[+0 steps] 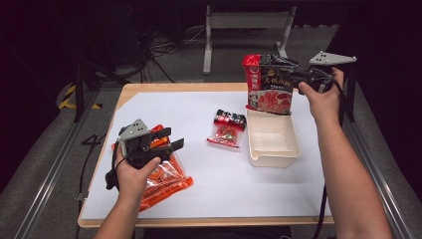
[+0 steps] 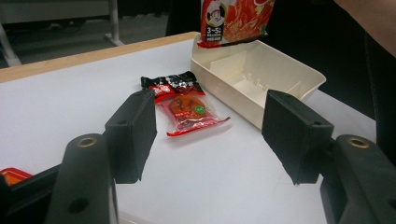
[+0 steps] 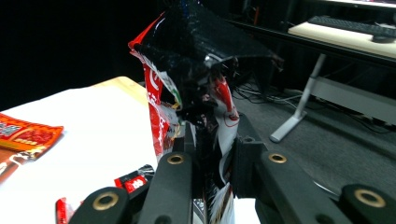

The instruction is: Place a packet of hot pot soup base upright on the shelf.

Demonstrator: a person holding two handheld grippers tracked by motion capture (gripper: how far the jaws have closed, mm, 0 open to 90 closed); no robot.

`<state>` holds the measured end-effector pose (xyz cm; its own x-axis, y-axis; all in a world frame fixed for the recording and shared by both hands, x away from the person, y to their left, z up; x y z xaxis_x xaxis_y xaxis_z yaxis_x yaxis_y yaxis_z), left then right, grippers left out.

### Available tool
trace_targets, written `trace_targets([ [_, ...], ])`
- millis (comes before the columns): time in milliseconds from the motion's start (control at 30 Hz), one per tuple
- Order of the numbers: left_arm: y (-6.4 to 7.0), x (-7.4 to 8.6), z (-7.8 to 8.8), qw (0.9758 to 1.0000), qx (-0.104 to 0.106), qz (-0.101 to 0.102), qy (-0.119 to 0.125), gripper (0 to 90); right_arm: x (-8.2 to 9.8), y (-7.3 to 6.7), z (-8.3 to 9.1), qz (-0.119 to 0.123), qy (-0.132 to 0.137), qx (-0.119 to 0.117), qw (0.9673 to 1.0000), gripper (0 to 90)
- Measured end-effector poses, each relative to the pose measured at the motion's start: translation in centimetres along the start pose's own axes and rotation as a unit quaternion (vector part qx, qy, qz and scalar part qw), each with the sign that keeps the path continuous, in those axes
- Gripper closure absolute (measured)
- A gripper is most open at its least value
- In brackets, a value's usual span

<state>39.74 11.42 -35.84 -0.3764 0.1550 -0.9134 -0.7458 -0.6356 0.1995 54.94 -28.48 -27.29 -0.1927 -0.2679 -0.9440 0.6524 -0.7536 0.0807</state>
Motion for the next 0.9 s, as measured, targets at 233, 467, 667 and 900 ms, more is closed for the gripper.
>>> trace_targets([
  [233,-0.1,0.3,-0.4,1.0,0.004,0.002,-0.006,36.1,1.0,0.3,-0.7,-0.005,-0.002,0.002,1.0,79.9],
  [467,-0.3,0.4,-0.2,1.0,0.002,0.007,-0.005,36.1,1.6,0.7,-1.4,-0.001,-0.011,0.009,0.9999,79.6],
  [667,-0.3,0.4,-0.2,1.0,0.0,0.005,-0.003,36.1,2.0,0.7,-1.8,-0.001,-0.013,0.007,0.9999,79.3],
  [900,-0.3,0.4,-0.3,1.0,0.0,0.004,-0.006,36.1,2.4,0.7,-2.1,-0.005,-0.017,0.008,0.9998,78.9],
])
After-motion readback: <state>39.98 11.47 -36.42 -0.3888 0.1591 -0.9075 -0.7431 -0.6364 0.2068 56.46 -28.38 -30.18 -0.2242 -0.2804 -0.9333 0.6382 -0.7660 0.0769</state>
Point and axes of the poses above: each handheld gripper's, and its own axes: z roughly backward along the jaws, x roughly out of its underside, y roughly to its right, the point moved 6 cm from there along -z, roughly forward along the jaws
